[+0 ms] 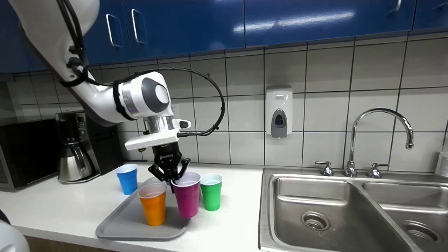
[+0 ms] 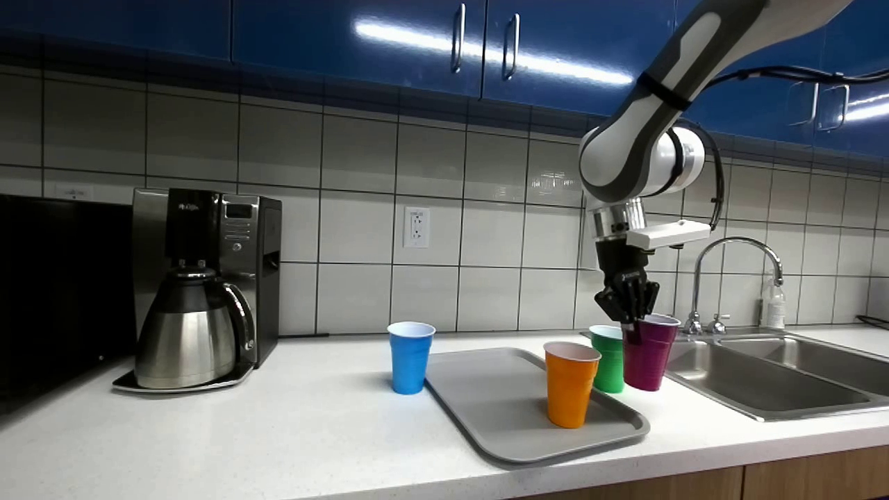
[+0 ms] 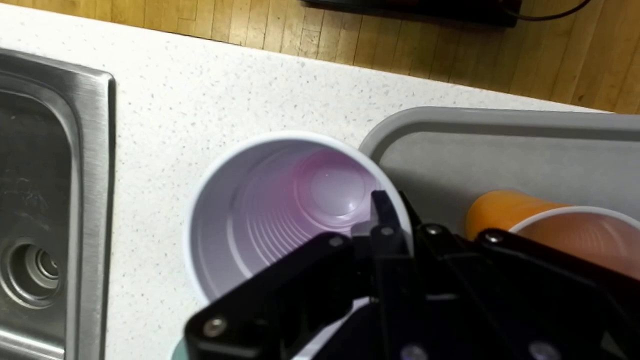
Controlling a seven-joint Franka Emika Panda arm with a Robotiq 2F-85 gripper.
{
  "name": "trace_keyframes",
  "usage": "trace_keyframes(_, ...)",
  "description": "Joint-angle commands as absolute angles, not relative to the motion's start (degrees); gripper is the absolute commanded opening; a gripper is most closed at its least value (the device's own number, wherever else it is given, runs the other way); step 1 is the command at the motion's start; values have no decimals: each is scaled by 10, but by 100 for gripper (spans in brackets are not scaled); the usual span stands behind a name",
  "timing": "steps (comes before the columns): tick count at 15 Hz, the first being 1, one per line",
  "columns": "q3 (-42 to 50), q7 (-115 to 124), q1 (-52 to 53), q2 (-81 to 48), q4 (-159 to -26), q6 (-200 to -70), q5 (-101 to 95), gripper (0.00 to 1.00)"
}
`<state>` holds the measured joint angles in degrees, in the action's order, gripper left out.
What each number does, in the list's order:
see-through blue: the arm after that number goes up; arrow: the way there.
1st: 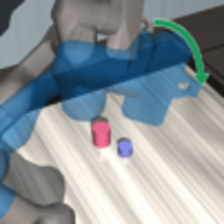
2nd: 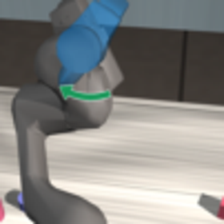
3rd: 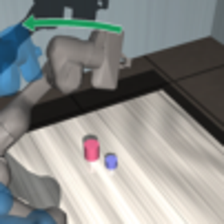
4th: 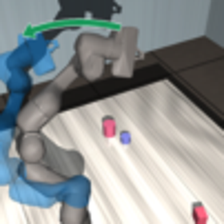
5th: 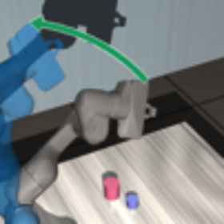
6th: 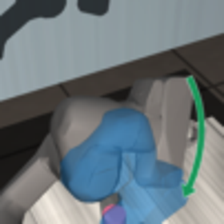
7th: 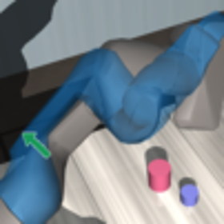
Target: Put the purple, green and blue cups onto the tray
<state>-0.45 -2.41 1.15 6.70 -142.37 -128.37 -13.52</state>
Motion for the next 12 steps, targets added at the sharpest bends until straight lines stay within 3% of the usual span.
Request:
trace_keyframes(1,-18,0,17,62,-1407,-1272,-138,1)
trace_keyframes(12,-25,23,28,-14,-1337,-1277,-136,1)
